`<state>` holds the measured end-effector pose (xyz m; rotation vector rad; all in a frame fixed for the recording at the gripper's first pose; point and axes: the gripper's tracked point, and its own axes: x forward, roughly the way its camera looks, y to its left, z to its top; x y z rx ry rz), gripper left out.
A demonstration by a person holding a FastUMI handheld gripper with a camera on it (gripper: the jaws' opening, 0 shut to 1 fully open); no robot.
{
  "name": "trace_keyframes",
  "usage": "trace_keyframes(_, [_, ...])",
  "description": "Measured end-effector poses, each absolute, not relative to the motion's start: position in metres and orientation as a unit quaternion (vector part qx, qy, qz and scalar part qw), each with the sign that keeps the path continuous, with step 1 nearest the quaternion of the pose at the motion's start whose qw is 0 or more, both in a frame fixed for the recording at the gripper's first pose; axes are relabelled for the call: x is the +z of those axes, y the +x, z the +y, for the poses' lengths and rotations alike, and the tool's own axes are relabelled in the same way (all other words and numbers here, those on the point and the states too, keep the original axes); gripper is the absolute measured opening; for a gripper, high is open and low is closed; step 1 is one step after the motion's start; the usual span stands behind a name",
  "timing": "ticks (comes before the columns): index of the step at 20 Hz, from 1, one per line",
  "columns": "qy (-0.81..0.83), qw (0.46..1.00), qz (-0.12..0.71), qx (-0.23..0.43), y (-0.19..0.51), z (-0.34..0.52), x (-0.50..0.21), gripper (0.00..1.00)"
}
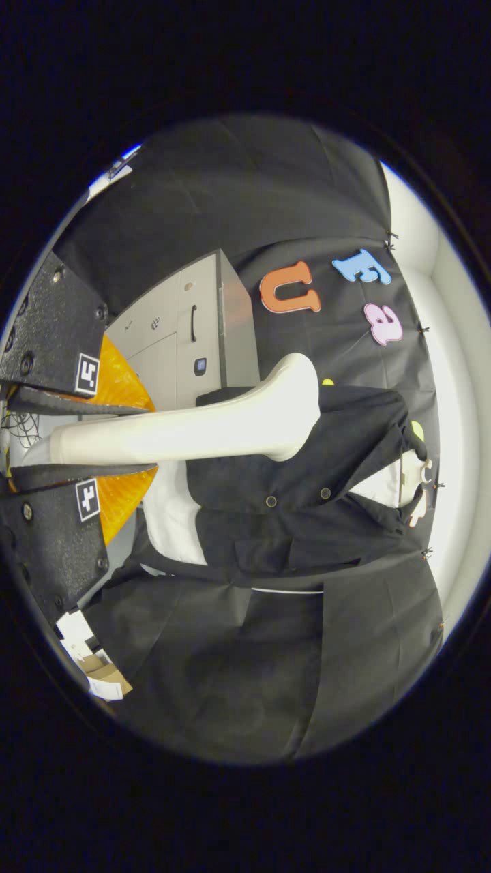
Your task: Iron the clothes twice with a garment steamer, once on the left side and once on the right side.
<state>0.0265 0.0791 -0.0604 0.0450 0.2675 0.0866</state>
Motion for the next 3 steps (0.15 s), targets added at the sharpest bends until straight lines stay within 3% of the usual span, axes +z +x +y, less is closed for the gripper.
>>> trace_keyframes(3, [0.023, 0.990, 0.130, 0.041, 0.0233, 0.0777, -0.0579, 0.31])
